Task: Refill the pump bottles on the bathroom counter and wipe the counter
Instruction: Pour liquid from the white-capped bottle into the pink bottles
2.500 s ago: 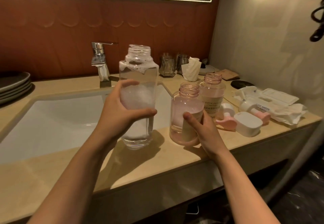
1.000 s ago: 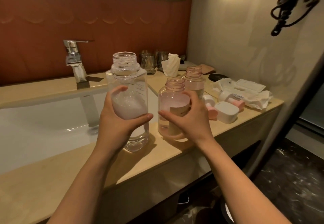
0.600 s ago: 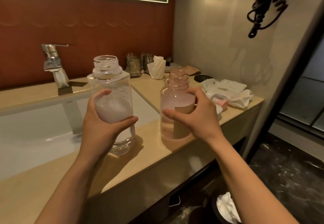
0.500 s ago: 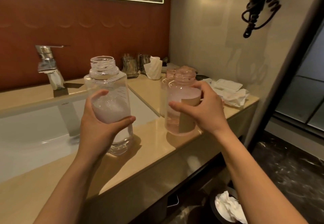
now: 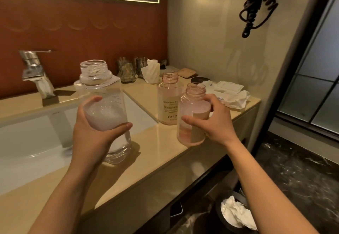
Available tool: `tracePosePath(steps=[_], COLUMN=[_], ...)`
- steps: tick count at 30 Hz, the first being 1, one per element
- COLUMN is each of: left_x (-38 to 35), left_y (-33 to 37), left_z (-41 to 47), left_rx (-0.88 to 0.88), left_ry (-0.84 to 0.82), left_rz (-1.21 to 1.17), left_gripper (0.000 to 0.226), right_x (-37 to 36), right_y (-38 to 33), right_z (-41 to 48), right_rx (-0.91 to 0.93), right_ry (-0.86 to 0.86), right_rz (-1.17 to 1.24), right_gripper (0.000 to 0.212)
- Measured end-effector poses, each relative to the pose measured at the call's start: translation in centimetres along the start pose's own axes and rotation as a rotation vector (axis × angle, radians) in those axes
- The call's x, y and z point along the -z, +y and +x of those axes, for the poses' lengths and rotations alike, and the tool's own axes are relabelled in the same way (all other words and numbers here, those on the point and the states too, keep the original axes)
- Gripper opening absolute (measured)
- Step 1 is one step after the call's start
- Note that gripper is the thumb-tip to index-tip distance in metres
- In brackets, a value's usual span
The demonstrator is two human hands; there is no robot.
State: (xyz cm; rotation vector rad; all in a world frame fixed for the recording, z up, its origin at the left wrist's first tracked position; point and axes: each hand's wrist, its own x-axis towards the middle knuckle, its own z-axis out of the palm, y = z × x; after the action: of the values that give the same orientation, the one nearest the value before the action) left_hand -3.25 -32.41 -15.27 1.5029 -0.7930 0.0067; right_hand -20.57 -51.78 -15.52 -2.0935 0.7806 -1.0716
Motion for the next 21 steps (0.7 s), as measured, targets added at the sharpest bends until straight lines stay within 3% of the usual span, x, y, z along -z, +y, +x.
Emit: tracePosePath(steps=[8, 14, 21], left_x=[0.0, 0.0, 0.0], left_y=[-0.1, 0.1, -0.1], left_z=[0.0, 0.0, 0.0], left_rx=[0.005, 0.006, 0.008], left_ry=[0.007, 0.006, 0.012], left_rz=[0.009, 0.005, 0.016], left_gripper=[0.088, 0.086, 0.086], right_x=[-0.4, -1.0, -1.3], right_y=[1.6, 2.7, 3.1], right_z=[1.7, 2.9, 4.6], right_rx=[-0.008, -0.040, -0.056], right_ry=[0.037, 0.046, 0.032], right_rz=[0.049, 0.144, 0.133], right_gripper=[0.095, 0.076, 0.080])
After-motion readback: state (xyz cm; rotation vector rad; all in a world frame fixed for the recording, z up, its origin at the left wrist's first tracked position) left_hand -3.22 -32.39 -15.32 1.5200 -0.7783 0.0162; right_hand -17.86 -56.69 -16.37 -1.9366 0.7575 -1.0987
